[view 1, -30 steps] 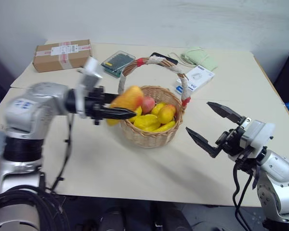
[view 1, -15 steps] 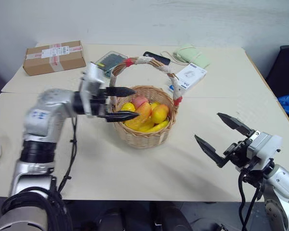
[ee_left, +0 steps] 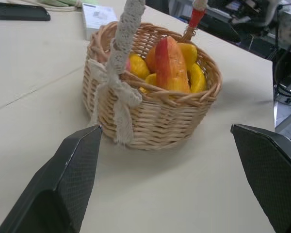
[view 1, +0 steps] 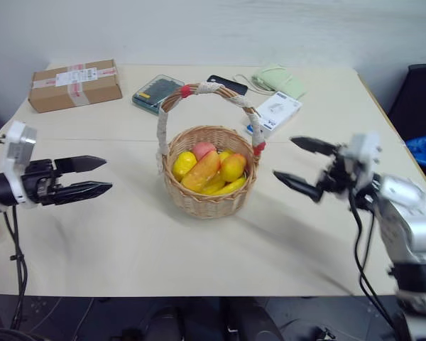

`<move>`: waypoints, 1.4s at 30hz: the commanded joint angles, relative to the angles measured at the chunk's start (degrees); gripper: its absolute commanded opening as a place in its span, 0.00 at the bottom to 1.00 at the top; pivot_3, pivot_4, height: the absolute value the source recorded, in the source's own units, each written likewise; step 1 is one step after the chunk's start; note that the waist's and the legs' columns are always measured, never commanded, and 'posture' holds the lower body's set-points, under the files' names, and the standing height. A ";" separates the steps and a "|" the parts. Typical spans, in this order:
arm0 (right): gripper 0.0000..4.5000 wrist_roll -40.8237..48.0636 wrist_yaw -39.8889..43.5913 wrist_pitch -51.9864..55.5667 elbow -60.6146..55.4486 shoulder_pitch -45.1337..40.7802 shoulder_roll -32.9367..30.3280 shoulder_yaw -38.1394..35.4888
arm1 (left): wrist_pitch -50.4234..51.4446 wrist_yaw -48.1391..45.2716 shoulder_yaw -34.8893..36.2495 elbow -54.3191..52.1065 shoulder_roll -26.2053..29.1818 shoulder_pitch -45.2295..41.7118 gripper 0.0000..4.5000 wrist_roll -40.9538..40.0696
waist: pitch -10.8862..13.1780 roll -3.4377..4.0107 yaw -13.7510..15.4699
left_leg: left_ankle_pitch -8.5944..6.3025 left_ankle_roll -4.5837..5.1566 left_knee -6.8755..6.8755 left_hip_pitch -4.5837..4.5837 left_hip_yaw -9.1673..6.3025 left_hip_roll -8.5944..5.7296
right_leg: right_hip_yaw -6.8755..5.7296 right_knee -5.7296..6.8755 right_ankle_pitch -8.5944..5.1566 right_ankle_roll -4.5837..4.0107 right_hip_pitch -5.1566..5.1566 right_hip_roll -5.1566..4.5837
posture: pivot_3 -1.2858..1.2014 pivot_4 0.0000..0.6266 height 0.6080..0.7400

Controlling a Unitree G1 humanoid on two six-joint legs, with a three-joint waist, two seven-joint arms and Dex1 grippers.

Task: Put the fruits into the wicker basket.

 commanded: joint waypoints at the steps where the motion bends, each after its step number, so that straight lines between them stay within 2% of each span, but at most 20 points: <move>1: 1.00 -2.82 4.25 -2.64 7.92 -6.06 1.94 2.59 | -3.65 0.98 2.28 -6.67 -2.80 -0.60 0.99 -2.71 | 0.00 0.00 0.37 | -0.01 0.01 -0.02 -0.02 -0.02 0.00 | -0.03 -0.02 0.00 0.00 0.00 -0.01 | 0.52 0.24 1.00; 3: 1.00 -2.98 7.16 -3.11 10.72 -9.03 3.73 3.97 | -5.11 2.72 1.59 -9.99 -5.32 -1.02 0.99 -3.04 | 0.01 0.01 0.69 | -0.03 0.03 -0.03 -0.13 -0.09 0.00 | -0.15 -0.13 0.00 0.00 -0.01 -0.06 | 0.52 0.24 1.00; 6: 0.86 -1.45 9.30 -0.67 10.50 -10.79 5.69 4.65 | -4.50 4.82 1.18 -14.21 -7.79 -1.03 1.00 -4.69 | 0.01 0.02 0.65 | -0.08 0.07 0.01 -0.34 -0.10 0.01 | -0.17 -0.23 0.00 0.01 -0.11 -0.07 | 0.52 0.24 1.00; 9: 0.63 -2.14 11.90 1.20 9.82 -10.85 5.88 6.18 | -3.02 5.27 1.00 -15.76 -9.00 -1.62 1.00 -7.29 | 0.01 0.02 0.42 | -0.08 0.08 0.13 -0.70 -0.13 0.01 | -0.18 -0.14 0.02 0.03 -0.41 -0.10 | 0.52 0.24 1.00; 13: 0.31 -2.63 12.27 0.83 9.61 -10.67 6.14 5.77 | 1.63 4.28 -0.42 -17.15 -7.05 -0.84 1.00 -10.14 | 0.02 0.03 -0.03 | -0.07 0.07 0.24 -0.68 -0.15 0.01 | -0.19 0.01 0.02 0.03 -0.42 -0.10 | 0.52 0.24 1.00; 17: 0.03 -1.89 10.57 1.27 4.93 -7.75 5.58 4.12 | 0.38 5.84 -2.10 -17.64 -8.78 -0.79 1.00 -9.46 | 0.04 0.06 -0.15 | -0.03 0.01 0.28 -0.63 -0.16 0.01 | -0.17 0.15 0.02 0.03 -0.42 -0.06 | 0.52 0.24 1.00; 20: 0.04 -1.42 8.74 2.45 0.54 -4.81 4.68 2.93 | 0.20 6.05 -3.25 -18.24 -9.40 -0.49 1.00 -9.26 | 0.04 0.06 0.03 | -0.02 0.00 0.24 -0.66 -0.18 0.02 | -0.20 0.13 0.02 0.03 -0.45 -0.06 | 0.52 0.24 1.00; 23: 0.04 0.46 2.38 3.97 -9.78 1.76 2.81 -3.22 | 0.48 6.04 -6.51 -17.71 -11.39 -2.72 1.00 -9.40 | 0.04 0.07 0.42 | -0.03 0.01 0.24 -0.72 -0.18 0.00 | -0.19 0.08 0.02 0.03 -0.45 -0.09 | 0.52 0.24 1.00; 27: 0.04 2.62 -9.62 5.29 -22.27 11.02 2.89 -14.97 | -2.87 6.85 -10.40 -14.51 -15.48 -7.04 1.00 -6.67 | 0.07 0.11 1.54 | -0.03 0.01 0.30 -0.79 -0.21 -0.02 | -0.22 0.04 0.03 0.05 -0.46 -0.09 | 0.52 0.24 1.00; 30: 0.04 2.50 -15.81 4.90 -26.60 17.78 3.08 -23.74 | -3.47 6.57 -12.71 -12.69 -17.42 -10.34 1.00 -5.82 | 0.07 0.11 1.69 | -0.03 0.01 0.35 -0.77 -0.20 -0.04 | -0.19 0.08 0.05 0.08 -0.45 -0.07 | 0.52 0.24 1.00; 32: 0.04 0.81 -19.10 5.28 -27.42 23.28 2.14 -30.19 | -3.96 4.98 -14.72 -10.72 -18.07 -12.68 1.00 -4.86 | 0.07 0.11 1.84 | -0.03 0.01 0.34 -0.76 -0.20 -0.05 | -0.18 0.07 0.05 0.08 -0.44 -0.04 | 0.52 0.24 1.00; 36: 0.04 -1.99 -24.54 4.90 -24.88 28.11 1.23 -36.04 | -5.70 3.31 -17.26 -6.95 -19.48 -16.08 1.00 -2.69 | 0.09 0.16 1.57 | -0.02 0.02 0.31 -0.73 -0.14 -0.09 | -0.12 0.05 0.05 0.10 -0.43 -0.04 | 0.52 0.24 1.00; 42: 0.04 -8.82 -24.48 -1.84 -15.74 31.02 -0.23 -35.33 | -8.31 1.45 -20.14 -4.43 -21.55 -17.70 1.00 0.08 | 0.14 0.27 0.47 | 0.05 -0.09 0.23 -0.53 0.01 -0.06 | 0.12 0.19 0.07 0.13 -0.43 0.12 | 0.52 0.24 1.00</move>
